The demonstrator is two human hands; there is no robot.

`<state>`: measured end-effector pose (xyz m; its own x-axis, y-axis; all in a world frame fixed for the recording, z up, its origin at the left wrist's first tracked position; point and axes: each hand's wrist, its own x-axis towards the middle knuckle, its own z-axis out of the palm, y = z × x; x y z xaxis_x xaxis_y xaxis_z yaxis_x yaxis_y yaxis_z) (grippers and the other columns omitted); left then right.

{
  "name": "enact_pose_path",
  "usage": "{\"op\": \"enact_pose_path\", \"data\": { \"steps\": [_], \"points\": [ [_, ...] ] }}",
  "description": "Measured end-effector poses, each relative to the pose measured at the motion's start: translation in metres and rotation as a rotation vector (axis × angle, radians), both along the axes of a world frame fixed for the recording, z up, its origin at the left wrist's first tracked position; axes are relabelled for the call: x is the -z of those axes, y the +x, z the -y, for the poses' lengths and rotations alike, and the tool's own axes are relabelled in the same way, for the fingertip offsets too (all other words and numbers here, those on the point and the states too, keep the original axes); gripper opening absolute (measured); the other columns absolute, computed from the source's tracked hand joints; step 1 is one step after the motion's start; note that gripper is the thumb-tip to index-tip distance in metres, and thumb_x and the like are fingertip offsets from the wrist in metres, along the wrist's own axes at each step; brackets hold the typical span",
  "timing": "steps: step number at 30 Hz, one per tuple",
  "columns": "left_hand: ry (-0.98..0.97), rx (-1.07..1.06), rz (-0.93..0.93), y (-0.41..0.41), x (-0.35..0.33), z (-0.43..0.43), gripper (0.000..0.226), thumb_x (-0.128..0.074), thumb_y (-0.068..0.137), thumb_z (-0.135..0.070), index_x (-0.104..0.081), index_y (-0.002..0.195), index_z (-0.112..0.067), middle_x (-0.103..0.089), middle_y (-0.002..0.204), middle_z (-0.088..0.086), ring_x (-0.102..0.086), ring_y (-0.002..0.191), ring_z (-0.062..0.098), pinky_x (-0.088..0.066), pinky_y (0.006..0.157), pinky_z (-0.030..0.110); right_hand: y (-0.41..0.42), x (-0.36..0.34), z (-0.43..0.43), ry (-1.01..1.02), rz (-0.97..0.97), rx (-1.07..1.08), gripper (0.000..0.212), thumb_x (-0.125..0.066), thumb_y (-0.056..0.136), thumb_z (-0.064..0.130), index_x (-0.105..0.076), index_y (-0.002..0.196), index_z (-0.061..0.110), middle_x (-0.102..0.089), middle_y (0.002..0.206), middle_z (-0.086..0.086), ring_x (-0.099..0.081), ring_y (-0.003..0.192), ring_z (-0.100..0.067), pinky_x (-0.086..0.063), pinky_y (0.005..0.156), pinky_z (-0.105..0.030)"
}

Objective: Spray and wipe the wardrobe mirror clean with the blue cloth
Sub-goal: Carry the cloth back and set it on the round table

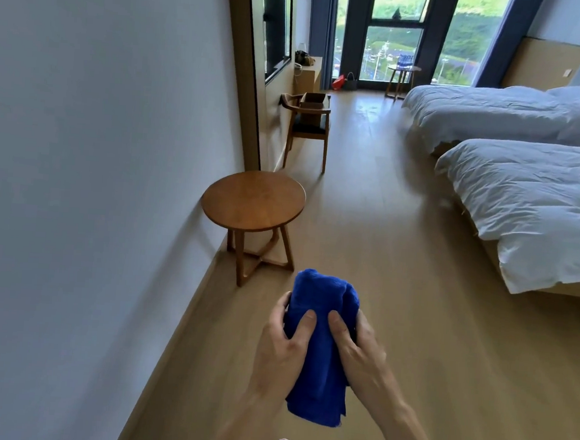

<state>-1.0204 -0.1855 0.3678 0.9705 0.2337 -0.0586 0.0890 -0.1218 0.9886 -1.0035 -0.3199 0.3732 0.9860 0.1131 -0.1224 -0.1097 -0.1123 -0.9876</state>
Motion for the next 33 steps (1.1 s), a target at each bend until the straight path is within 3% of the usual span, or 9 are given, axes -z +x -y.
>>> {"op": "enact_pose_path", "data": {
  "steps": [5, 9, 13, 20, 25, 29, 33],
  "points": [
    [-0.061, 0.038, -0.024, 0.097, 0.008, 0.0, 0.028, -0.061, 0.101, -0.033, -0.053, 0.126, -0.043, -0.072, 0.11, -0.019, -0.07, 0.1, 0.002, -0.06, 0.085, 0.028, 0.091, 0.008, 0.001, -0.031, 0.001, 0.036, 0.02, -0.051, 0.099, 0.044, -0.058, 0.116, 0.037, -0.073, 0.093, 0.016, -0.07, 0.084, -0.006, -0.059, 0.075, -0.032],
    [-0.097, 0.044, -0.03, 0.169, 0.007, -0.006, 0.032, -0.06, 0.101, -0.035, -0.053, 0.131, -0.038, -0.071, 0.112, -0.017, -0.07, 0.101, 0.002, -0.06, 0.088, 0.031, 0.16, 0.004, -0.005, -0.044, -0.003, 0.039, 0.021, -0.052, 0.097, 0.046, -0.057, 0.116, 0.036, -0.073, 0.095, 0.015, -0.071, 0.086, -0.009, -0.06, 0.08, -0.04],
    [-0.112, 0.032, -0.027, 0.227, 0.006, -0.015, 0.029, -0.059, 0.101, -0.033, -0.052, 0.128, -0.04, -0.07, 0.113, -0.017, -0.069, 0.099, -0.002, -0.057, 0.078, 0.019, 0.219, 0.002, -0.014, -0.029, -0.005, 0.021, 0.022, -0.052, 0.098, 0.045, -0.057, 0.117, 0.035, -0.073, 0.096, 0.014, -0.071, 0.087, -0.01, -0.06, 0.08, -0.038],
    [-0.168, -0.041, -0.077, 0.315, 0.014, -0.02, 0.047, -0.058, 0.102, -0.034, -0.044, 0.146, -0.027, -0.064, 0.13, -0.006, -0.067, 0.11, 0.009, -0.057, 0.078, 0.017, 0.316, 0.01, -0.023, -0.021, -0.049, -0.05, 0.021, -0.052, 0.097, 0.047, -0.059, 0.116, 0.038, -0.073, 0.098, 0.013, -0.071, 0.09, -0.013, -0.06, 0.082, -0.043],
    [-0.15, -0.106, -0.066, 0.385, 0.013, -0.009, 0.047, -0.058, 0.102, -0.03, -0.045, 0.147, -0.022, -0.062, 0.131, -0.005, -0.065, 0.11, 0.008, -0.053, 0.073, 0.009, 0.397, 0.015, -0.013, -0.034, -0.057, -0.114, 0.02, -0.052, 0.099, 0.045, -0.06, 0.113, 0.035, -0.073, 0.091, 0.013, -0.071, 0.082, -0.009, -0.058, 0.071, -0.03],
    [-0.115, -0.178, -0.044, 0.448, 0.002, 0.007, 0.035, -0.058, 0.103, -0.028, -0.05, 0.136, -0.029, -0.064, 0.124, -0.009, -0.066, 0.101, 0.0, -0.052, 0.073, 0.007, 0.475, 0.014, -0.001, -0.04, -0.075, -0.18, 0.018, -0.052, 0.097, 0.048, -0.06, 0.11, 0.039, -0.073, 0.095, 0.013, -0.071, 0.086, -0.009, -0.059, 0.081, -0.04],
    [-0.085, -0.247, -0.035, 0.505, -0.003, 0.019, 0.03, -0.059, 0.102, -0.032, -0.052, 0.13, -0.036, -0.066, 0.113, -0.018, -0.064, 0.094, -0.013, -0.054, 0.074, 0.01, 0.543, 0.007, 0.011, -0.06, -0.065, -0.26, 0.017, -0.052, 0.098, 0.047, -0.061, 0.108, 0.037, -0.073, 0.093, 0.012, -0.071, 0.085, -0.01, -0.059, 0.081, -0.042]
  ]
}}
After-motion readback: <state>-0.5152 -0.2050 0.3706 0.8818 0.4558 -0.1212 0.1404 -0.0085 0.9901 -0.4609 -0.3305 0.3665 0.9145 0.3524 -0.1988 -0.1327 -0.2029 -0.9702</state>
